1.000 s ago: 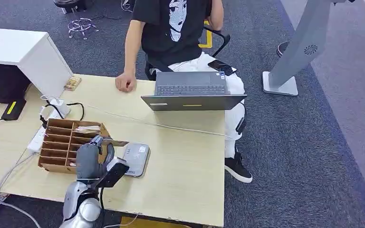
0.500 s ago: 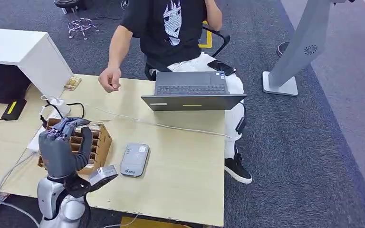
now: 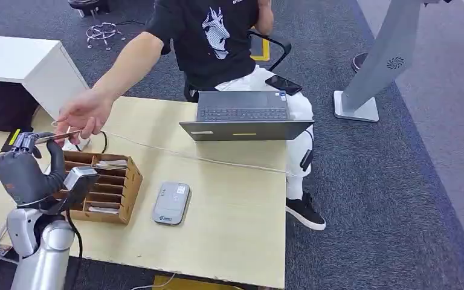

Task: Pass the card to the sensor for recognition and then transmit it.

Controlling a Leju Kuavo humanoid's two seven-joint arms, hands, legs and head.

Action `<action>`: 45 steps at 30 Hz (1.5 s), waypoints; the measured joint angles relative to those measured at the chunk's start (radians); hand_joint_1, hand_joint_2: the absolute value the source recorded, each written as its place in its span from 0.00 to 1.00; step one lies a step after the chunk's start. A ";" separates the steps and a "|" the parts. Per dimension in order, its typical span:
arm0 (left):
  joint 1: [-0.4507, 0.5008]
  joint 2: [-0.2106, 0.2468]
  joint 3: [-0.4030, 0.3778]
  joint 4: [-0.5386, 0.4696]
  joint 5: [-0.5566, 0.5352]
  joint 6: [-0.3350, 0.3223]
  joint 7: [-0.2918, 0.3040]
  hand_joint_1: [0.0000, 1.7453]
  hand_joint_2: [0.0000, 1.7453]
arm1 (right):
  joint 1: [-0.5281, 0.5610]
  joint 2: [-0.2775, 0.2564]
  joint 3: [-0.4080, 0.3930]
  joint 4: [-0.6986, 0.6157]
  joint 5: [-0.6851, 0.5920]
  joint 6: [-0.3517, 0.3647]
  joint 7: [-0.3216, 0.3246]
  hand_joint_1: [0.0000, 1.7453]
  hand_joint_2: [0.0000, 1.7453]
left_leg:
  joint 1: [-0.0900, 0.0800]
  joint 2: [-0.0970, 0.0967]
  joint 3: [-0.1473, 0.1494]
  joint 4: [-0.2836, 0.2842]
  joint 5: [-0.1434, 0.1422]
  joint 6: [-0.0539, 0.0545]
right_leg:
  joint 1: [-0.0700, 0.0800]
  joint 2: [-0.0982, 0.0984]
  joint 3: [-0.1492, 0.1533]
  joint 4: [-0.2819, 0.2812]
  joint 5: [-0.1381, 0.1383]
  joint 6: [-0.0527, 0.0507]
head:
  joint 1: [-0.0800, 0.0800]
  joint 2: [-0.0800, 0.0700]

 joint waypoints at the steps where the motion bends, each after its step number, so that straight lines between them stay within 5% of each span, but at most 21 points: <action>1: -0.001 0.000 0.012 0.012 0.003 0.000 -0.008 1.00 1.00 | 0.000 0.000 0.000 0.000 -0.002 0.000 0.000 0.00 0.00 | 0.000 0.000 0.000 0.000 0.000 0.000 | 0.000 0.000 0.000 0.000 0.000 0.000 | 0.000 0.000; 4: -0.002 -0.002 0.047 0.051 0.006 0.001 -0.038 1.00 1.00 | 0.003 -0.002 0.000 0.000 -0.008 -0.001 -0.003 0.00 0.00 | 0.000 0.000 0.000 0.000 0.000 0.000 | 0.000 0.000 0.000 0.000 0.000 0.000 | 0.000 0.000; 5: -0.001 -0.005 0.056 0.058 0.007 0.001 -0.051 0.88 1.00 | 0.004 -0.002 0.000 0.000 -0.008 -0.002 -0.003 0.00 0.00 | 0.000 0.001 0.000 0.000 0.000 0.000 | 0.000 0.001 0.000 0.000 0.000 0.000 | 0.000 0.000; 6: -0.002 -0.008 0.066 0.064 0.010 0.001 -0.062 0.88 1.00 | 0.005 -0.003 0.000 0.000 -0.007 -0.002 -0.003 0.00 0.00 | 0.000 0.001 0.000 0.000 0.000 0.000 | 0.000 0.001 -0.001 0.000 0.000 0.000 | 0.000 0.000; 7: -0.001 -0.013 0.077 0.069 0.017 0.001 -0.072 0.02 1.00 | 0.005 -0.003 0.000 0.000 -0.007 -0.002 -0.004 0.00 0.00 | 0.000 0.002 0.000 0.000 0.000 0.000 | 0.000 0.002 -0.001 0.000 0.000 0.000 | 0.000 0.000; 21: -0.002 -0.034 0.132 0.095 0.205 0.002 -0.100 0.00 1.00 | 0.009 -0.007 0.000 0.000 -0.015 -0.002 -0.006 0.00 0.00 | 0.000 0.002 0.000 0.000 0.000 0.000 | 0.000 0.002 -0.001 0.000 0.000 0.000 | 0.000 0.000; 27: 0.003 -0.017 0.110 0.095 0.266 -0.032 -0.056 0.00 1.00 | 0.010 -0.007 0.000 0.000 -0.017 -0.004 -0.006 0.00 0.00 | 0.000 0.002 0.000 0.000 0.000 0.000 | 0.000 0.002 -0.001 0.000 0.000 0.000 | 0.000 0.000; 35: 0.026 0.002 0.058 0.043 0.268 -0.074 -0.031 0.00 1.00 | 0.011 -0.007 0.000 0.000 -0.018 -0.005 -0.004 0.00 0.00 | 0.000 0.002 0.000 0.000 0.000 0.000 | 0.000 0.002 -0.001 0.000 0.000 0.000 | 0.000 0.000; 39: 0.038 0.028 0.028 0.005 0.215 -0.198 0.051 0.00 1.00 | 0.012 -0.007 0.000 0.000 -0.020 -0.008 -0.001 0.00 0.00 | 0.000 0.002 0.000 0.000 0.000 0.000 | 0.000 0.002 -0.002 0.000 0.000 0.000 | 0.000 0.000; 45: 0.038 0.028 0.028 0.004 0.215 -0.198 0.058 0.00 1.00 | 0.012 -0.007 0.000 0.000 -0.020 -0.008 -0.001 0.00 0.00 | 0.000 0.002 0.000 0.000 0.000 0.000 | 0.000 0.002 -0.002 0.000 0.000 0.000 | 0.000 0.000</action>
